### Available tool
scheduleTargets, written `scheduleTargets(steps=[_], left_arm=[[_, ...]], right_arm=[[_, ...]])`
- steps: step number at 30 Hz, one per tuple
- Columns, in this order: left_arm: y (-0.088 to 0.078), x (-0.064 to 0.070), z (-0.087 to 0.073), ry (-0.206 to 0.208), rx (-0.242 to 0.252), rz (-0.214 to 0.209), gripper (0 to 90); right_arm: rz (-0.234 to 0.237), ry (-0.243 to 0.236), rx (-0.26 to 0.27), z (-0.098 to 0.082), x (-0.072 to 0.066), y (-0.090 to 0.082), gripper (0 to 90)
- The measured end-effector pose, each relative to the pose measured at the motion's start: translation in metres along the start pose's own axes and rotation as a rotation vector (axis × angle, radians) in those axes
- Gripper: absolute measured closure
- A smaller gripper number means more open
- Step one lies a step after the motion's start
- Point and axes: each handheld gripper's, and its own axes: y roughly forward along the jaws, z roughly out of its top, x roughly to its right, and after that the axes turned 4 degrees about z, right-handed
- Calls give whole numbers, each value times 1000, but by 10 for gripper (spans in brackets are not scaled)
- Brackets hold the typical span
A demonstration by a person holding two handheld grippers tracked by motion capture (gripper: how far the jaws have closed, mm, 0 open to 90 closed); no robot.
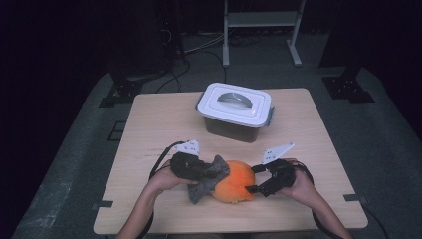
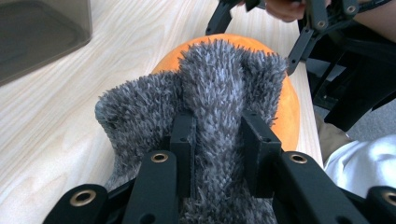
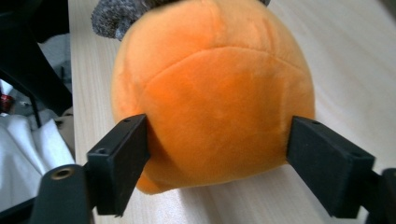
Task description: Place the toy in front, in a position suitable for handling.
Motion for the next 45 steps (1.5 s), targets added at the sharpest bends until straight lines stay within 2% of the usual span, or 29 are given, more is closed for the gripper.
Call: scheduleTargets(steps=[2,4,6,8,11,13,15,17,19,21,23,27,32,34,35,36,39,43,45], left_arm=[[0,0,1,1,1,2,690],[-1,2,3,14,17,-1,690],[-3,6,8,32,24,4,690],[-6,13,15,57,46,2,690],[-6,25,27,96,78,-16,690],[-2,32,32,133,54,3,689],[4,34,31,146,18,33,688],[8,27,25,112,15,30,689],[9,16,16,64,23,18,691],[6,6,9,19,47,11,693],[-1,-1,3,-8,55,26,693],[-6,-8,-4,-42,70,17,689],[-5,-7,-3,-43,63,15,688],[-4,-5,-1,-36,57,21,687],[-5,-4,0,-28,54,22,687],[-5,-2,2,-16,52,18,687],[-11,5,9,26,52,18,687],[-16,18,22,82,63,22,687],[-15,26,28,107,73,4,687]], right_arm=[[5,9,4,0,1,2,189],[4,24,7,0,2,3,288],[-27,-11,12,3,-4,-1,427],[-48,-35,15,8,-8,-5,475],[-69,-75,22,15,-17,-9,505],[-84,-114,5,20,-25,-7,506],[-94,-126,-1,22,-30,-3,489],[-99,-117,-12,19,-26,1,433],[-83,-90,9,16,-20,0,351],[-70,-68,39,14,-15,-2,298],[-79,-55,45,11,-11,-3,239],[-52,-12,62,8,-5,-2,198],[-2,35,82,7,-2,10,189],[3,43,92,8,-1,12,235],[0,43,96,9,-3,12,309],[-11,30,103,10,-5,11,392],[-45,-28,99,15,-14,7,503],[-50,-43,114,19,-19,2,551],[-56,-56,112,21,-22,2,551]])
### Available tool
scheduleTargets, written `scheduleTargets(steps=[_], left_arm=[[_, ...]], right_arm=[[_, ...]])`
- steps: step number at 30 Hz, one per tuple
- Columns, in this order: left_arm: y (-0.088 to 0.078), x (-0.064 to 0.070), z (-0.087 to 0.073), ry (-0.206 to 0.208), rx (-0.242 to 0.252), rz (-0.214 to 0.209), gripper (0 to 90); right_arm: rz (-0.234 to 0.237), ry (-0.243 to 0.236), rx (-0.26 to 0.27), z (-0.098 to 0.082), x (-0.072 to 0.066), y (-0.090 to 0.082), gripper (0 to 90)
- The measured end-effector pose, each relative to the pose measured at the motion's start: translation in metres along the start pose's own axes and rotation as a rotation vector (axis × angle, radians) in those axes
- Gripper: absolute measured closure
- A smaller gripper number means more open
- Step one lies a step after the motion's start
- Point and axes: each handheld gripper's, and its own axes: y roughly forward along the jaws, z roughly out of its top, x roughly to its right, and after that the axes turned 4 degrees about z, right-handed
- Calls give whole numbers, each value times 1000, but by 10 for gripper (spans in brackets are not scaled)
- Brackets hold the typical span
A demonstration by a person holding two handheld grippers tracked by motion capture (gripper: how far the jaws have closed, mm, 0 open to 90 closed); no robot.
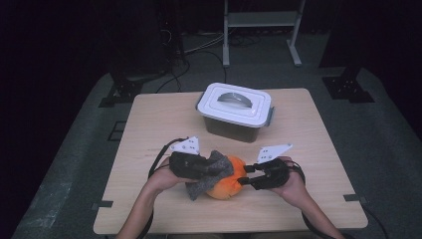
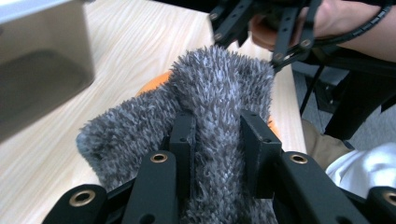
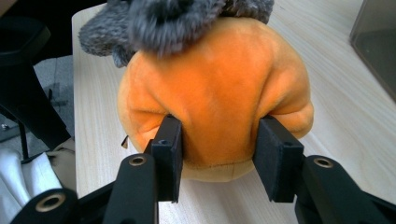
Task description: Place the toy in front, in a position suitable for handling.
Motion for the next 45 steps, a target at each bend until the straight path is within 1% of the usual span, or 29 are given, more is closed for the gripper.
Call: scheduleTargets(steps=[1,2,4,5,6,9,11,14,15,16,18,20,21,22,24,27,31,32,34,36,39,41,43,45], left_arm=[[3,5,4,21,1,-17,687],[5,7,6,36,-4,-24,683],[9,12,8,63,-29,-14,682],[10,12,8,64,-33,-10,683],[10,12,7,58,-31,-9,683],[6,7,6,54,-49,33,691],[1,3,3,39,-49,55,691],[-4,-4,-2,15,-35,69,689],[-5,-5,-3,8,-33,67,689],[-5,-4,-3,12,-36,64,690],[-3,0,0,24,-32,26,690],[1,6,2,63,-16,-49,685],[4,8,2,70,-12,-82,682],[5,9,2,78,-21,-86,679],[6,7,1,70,-34,-62,681],[0,0,-2,54,-58,-6,690],[-9,-12,-12,10,-71,53,691],[-10,-14,-14,-1,-70,62,691],[-10,-15,-16,-10,-65,52,691],[-7,-13,-15,-3,-63,40,691],[-5,-8,-10,19,-45,-10,696],[-5,-6,-7,18,-24,-27,696],[-5,-5,-6,22,-32,-10,696],[-5,-8,-8,10,-50,16,696]], right_arm=[[1,-7,1,1,-1,1,551],[0,-11,-2,2,-4,2,554],[-4,-21,-8,2,-7,5,558],[-9,-23,-15,2,-9,6,559],[-13,-25,-16,2,-9,7,559],[-10,-23,-7,1,-8,6,563],[-4,-16,1,2,-8,7,564],[2,-4,11,3,-8,7,562],[1,1,17,4,-8,8,561],[0,3,20,4,-8,8,560],[-6,-2,15,5,-8,9,557],[-8,-10,10,4,-8,9,556],[-12,-14,4,4,-8,9,556],[-11,-16,5,3,-8,9,555],[-17,-18,-2,3,-8,9,555],[-14,-4,4,2,-5,9,556],[-11,12,6,0,-2,8,556],[-11,17,4,0,-1,8,555],[-9,23,8,-1,-1,8,554],[-12,17,4,0,-1,9,554],[-15,15,-2,-1,-1,8,554],[-15,6,-1,-1,-3,8,554],[-15,-1,1,0,-4,9,551],[-13,4,2,0,-3,8,536]])
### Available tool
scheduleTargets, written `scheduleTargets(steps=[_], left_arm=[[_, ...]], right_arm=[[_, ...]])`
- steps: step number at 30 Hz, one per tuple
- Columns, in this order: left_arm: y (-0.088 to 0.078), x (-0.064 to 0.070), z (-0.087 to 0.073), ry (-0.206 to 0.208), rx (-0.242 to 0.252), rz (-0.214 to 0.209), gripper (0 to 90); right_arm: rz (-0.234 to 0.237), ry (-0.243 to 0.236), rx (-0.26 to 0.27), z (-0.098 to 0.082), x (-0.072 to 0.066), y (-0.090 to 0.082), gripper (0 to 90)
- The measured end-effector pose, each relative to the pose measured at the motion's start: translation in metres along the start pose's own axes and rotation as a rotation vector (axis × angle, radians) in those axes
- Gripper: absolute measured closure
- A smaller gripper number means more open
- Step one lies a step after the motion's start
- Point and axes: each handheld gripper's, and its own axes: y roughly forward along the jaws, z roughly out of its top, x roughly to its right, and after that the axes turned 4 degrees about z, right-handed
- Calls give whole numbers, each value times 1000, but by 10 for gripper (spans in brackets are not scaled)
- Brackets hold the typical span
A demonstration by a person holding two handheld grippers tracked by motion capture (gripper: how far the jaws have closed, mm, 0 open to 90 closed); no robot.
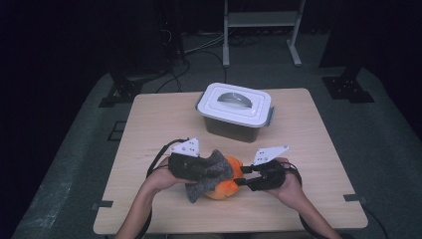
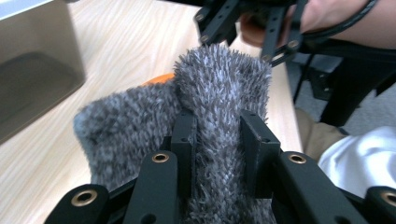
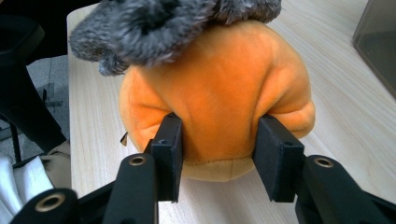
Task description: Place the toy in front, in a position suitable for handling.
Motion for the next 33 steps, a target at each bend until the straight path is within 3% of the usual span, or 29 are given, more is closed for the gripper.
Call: scheduleTargets(steps=[7,11,15,18,20,23,29,33], left_arm=[[2,-11,-14,-64,35,-2,695],[5,-11,-13,-63,41,13,694],[13,-7,-10,-61,47,12,694],[22,-3,-9,-46,38,-21,692],[23,-3,-8,-47,35,-20,691],[17,-6,-8,-41,31,0,690],[5,-17,-19,-81,4,68,682],[10,-15,-20,-82,4,31,684]], right_arm=[[9,3,14,1,2,-6,361],[25,0,32,4,0,-6,275],[2,-34,11,5,-4,4,177],[-61,-79,-50,2,-9,15,188],[-75,-73,-69,0,-8,17,266],[-48,-50,-53,-1,-4,12,355],[-23,-30,-56,-7,1,8,361],[17,-20,-71,-10,6,2,296]])
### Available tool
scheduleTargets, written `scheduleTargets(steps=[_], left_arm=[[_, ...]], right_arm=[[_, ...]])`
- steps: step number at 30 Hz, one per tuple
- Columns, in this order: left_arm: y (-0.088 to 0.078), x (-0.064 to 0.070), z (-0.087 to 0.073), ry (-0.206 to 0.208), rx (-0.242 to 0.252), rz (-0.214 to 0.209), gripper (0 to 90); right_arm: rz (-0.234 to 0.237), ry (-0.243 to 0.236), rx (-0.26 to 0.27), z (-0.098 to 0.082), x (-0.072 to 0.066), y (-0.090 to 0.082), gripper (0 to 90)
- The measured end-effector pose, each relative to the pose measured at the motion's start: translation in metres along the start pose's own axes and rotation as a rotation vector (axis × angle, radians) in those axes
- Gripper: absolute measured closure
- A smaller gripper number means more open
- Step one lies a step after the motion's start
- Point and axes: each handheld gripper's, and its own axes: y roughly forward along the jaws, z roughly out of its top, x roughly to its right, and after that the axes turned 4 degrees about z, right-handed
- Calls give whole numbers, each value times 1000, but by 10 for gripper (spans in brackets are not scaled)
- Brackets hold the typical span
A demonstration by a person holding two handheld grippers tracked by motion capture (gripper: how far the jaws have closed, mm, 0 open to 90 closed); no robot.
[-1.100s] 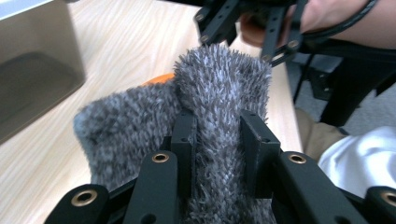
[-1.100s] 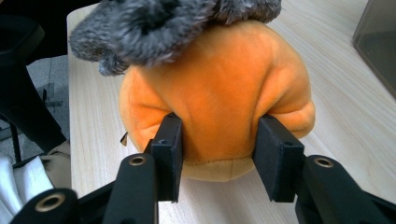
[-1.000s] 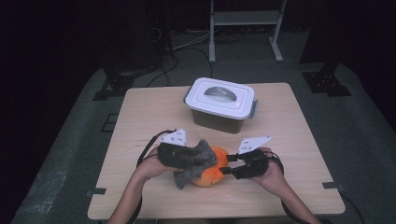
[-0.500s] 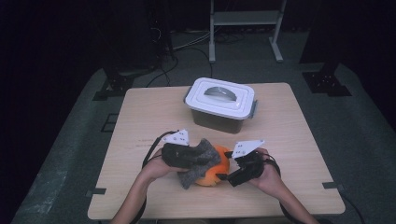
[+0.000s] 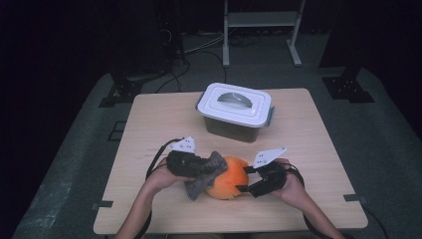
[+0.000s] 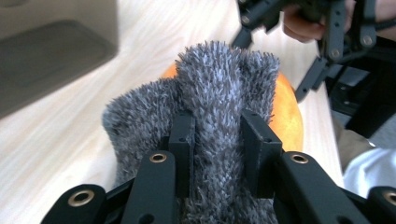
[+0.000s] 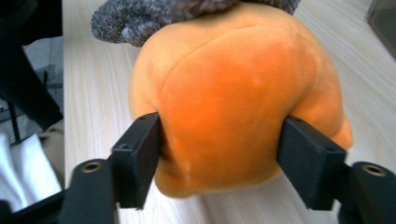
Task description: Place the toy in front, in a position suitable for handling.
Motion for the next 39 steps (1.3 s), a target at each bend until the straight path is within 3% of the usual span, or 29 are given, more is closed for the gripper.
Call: scheduleTargets(steps=[2,5,8,11,15,18,23,26,30,34,37,39], left_arm=[[3,2,1,10,-6,-30,684],[11,8,2,22,-15,-94,681],[17,16,6,46,-28,-131,678],[17,21,12,63,-34,-119,674],[14,25,18,91,6,-94,675],[16,24,19,98,-12,-66,676],[6,11,10,49,-11,-22,677],[5,5,3,13,1,-36,678],[10,8,2,27,-15,-83,678],[13,11,2,35,-34,-118,676],[14,11,2,28,-33,-115,673],[15,12,4,35,-31,-99,671]], right_arm=[[-3,2,4,0,3,-8,296],[-14,20,56,0,7,-19,274],[31,42,64,1,8,-16,248],[33,3,8,0,2,-1,198],[22,-31,-9,-2,-2,1,250],[18,-36,-12,-4,-3,1,294],[31,-34,-28,-6,2,-4,311],[48,-8,-24,-9,6,-7,292],[17,-15,-4,-4,8,-11,222],[36,20,-5,-4,11,-8,155],[45,52,-14,-6,12,-2,156],[49,65,-16,-7,11,1,202]])
